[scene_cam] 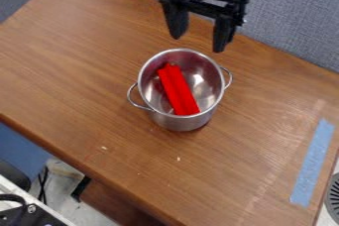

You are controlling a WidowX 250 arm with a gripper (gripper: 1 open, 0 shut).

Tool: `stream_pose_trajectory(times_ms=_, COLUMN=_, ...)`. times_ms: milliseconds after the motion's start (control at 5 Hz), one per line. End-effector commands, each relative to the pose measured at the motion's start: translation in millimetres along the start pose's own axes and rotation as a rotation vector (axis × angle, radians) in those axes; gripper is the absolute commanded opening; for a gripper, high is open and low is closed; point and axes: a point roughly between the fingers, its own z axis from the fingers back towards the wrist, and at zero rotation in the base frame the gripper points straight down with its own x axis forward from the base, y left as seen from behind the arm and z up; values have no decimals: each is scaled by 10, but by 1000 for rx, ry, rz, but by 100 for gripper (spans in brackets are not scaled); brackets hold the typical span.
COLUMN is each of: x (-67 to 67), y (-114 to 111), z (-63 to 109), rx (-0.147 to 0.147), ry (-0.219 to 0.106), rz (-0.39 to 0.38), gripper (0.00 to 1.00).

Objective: Move the red object from the metal pot to the table

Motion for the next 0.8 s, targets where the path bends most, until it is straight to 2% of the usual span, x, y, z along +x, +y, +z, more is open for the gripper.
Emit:
stream_pose_trajectory(times_ms=0, x=-133, y=113, z=346, rx=-7, ry=-68, rz=34, gripper=100)
stream_pose_trajectory(times_ms=200, x=-508, y=113, z=314, rx=-28, ry=-86, rz=-63, gripper=100)
stream_pose_trajectory(times_ms=400, x=-755, y=85, z=288, rx=-48, ry=-100, rz=-149, gripper=100)
stream_pose_trajectory(times_ms=600, x=-749, y=104, z=274, rx=-61, ry=-125, rz=-235, gripper=100)
